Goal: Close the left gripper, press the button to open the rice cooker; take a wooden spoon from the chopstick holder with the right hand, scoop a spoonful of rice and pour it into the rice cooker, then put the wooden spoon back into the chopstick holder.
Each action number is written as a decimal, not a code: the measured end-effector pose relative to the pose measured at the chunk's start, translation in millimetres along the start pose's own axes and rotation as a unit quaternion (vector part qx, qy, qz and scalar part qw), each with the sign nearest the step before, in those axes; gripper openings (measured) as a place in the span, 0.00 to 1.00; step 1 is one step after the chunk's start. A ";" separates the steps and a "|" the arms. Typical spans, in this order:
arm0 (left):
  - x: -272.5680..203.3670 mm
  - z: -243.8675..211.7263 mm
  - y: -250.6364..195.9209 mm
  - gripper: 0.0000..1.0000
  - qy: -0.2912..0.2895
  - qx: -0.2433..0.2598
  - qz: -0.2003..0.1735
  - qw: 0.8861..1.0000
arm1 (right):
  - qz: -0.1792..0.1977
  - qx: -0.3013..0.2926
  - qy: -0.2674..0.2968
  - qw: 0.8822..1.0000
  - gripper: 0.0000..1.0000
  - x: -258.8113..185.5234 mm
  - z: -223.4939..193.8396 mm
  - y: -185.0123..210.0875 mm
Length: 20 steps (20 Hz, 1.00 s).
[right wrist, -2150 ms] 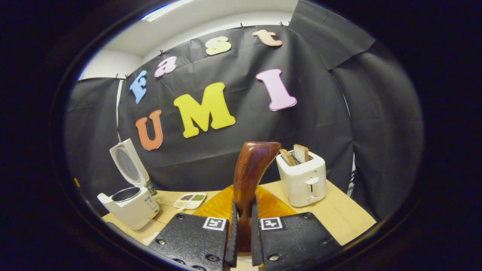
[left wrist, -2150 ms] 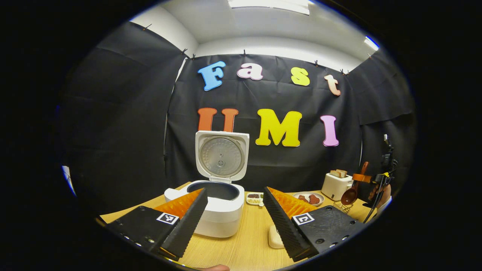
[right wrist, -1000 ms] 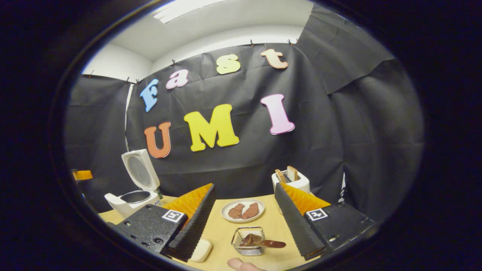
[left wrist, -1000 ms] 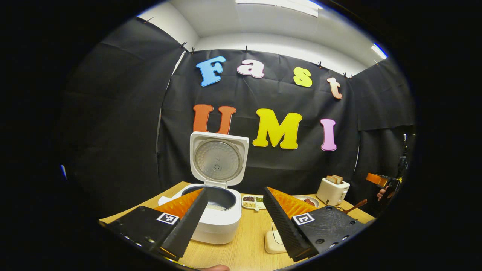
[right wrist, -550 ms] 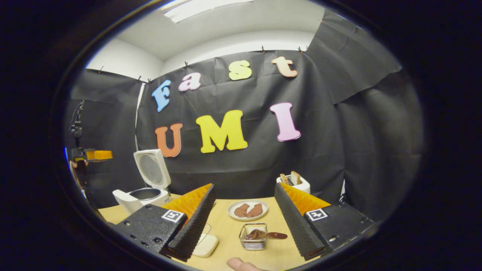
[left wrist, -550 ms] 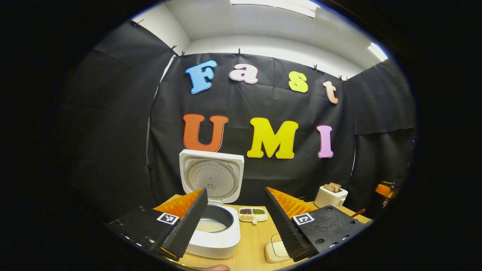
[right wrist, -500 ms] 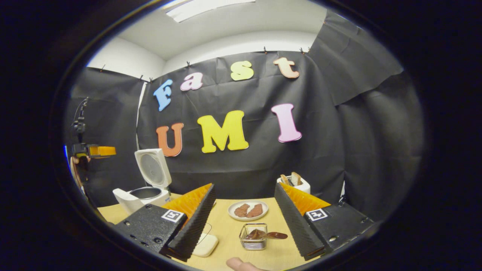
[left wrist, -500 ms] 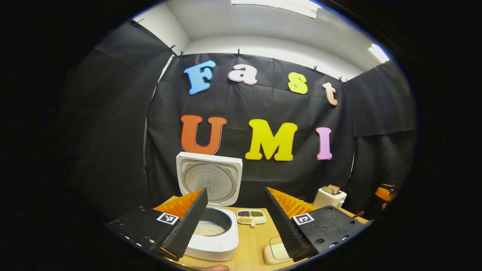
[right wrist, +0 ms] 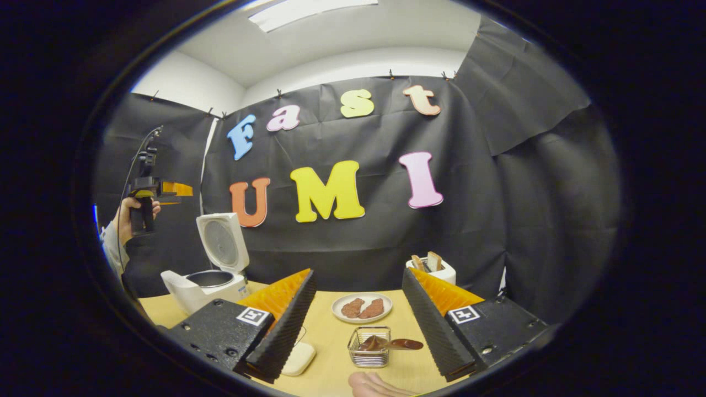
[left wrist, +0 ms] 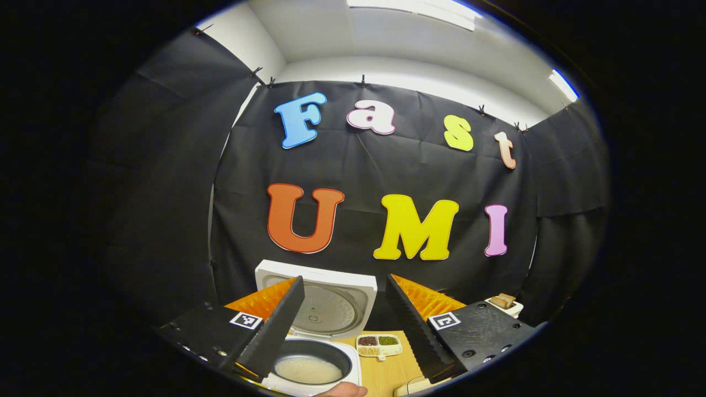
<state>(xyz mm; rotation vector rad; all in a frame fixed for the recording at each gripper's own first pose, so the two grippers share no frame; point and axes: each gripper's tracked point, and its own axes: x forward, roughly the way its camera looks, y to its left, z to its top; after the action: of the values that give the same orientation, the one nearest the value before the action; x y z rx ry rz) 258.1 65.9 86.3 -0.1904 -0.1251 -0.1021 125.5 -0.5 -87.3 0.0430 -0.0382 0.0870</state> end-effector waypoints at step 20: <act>172.4 -42.1 69.1 0.95 -0.005 0.094 0.052 0.994 | 0.052 -0.038 0.009 0.998 0.96 26.2 -43.1 36.5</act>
<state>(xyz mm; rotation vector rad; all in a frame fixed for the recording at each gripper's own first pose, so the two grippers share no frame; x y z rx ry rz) 440.9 109.8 55.8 -0.0095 -0.1328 0.0145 150.0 40.1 -127.8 -0.0359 -0.0253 0.1908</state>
